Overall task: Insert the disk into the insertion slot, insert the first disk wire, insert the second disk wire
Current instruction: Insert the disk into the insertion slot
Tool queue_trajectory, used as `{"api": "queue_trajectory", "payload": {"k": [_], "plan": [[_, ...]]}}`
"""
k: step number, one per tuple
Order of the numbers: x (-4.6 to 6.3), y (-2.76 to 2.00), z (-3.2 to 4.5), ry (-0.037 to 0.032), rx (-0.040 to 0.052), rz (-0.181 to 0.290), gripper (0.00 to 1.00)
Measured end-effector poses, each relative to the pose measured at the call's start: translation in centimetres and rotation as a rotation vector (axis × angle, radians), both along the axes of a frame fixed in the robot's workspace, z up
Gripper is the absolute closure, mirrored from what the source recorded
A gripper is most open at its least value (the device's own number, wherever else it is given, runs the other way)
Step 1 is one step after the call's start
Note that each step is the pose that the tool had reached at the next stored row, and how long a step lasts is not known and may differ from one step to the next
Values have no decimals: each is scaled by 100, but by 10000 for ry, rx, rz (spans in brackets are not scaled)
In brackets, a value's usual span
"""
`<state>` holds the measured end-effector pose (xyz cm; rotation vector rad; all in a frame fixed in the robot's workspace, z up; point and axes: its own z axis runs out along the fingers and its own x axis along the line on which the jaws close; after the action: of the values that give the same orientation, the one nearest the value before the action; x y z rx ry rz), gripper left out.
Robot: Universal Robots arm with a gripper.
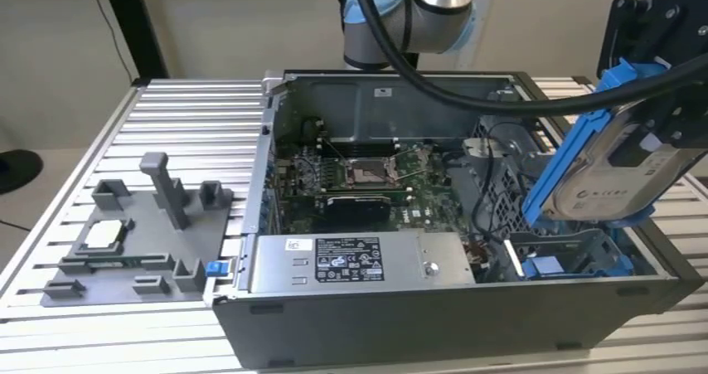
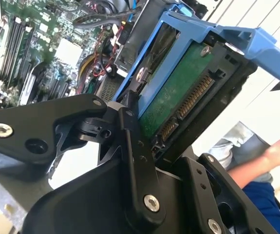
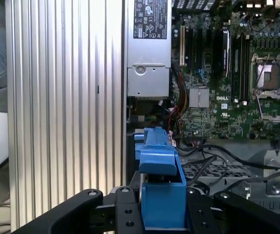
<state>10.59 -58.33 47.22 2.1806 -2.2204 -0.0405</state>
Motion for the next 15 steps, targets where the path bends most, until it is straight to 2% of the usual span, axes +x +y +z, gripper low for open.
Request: {"api": "queue_trajectory", "payload": {"k": [9,15], "plan": [[29,1,-76,0,1,-1,100],[32,1,-100,0,1,-1,100]]}}
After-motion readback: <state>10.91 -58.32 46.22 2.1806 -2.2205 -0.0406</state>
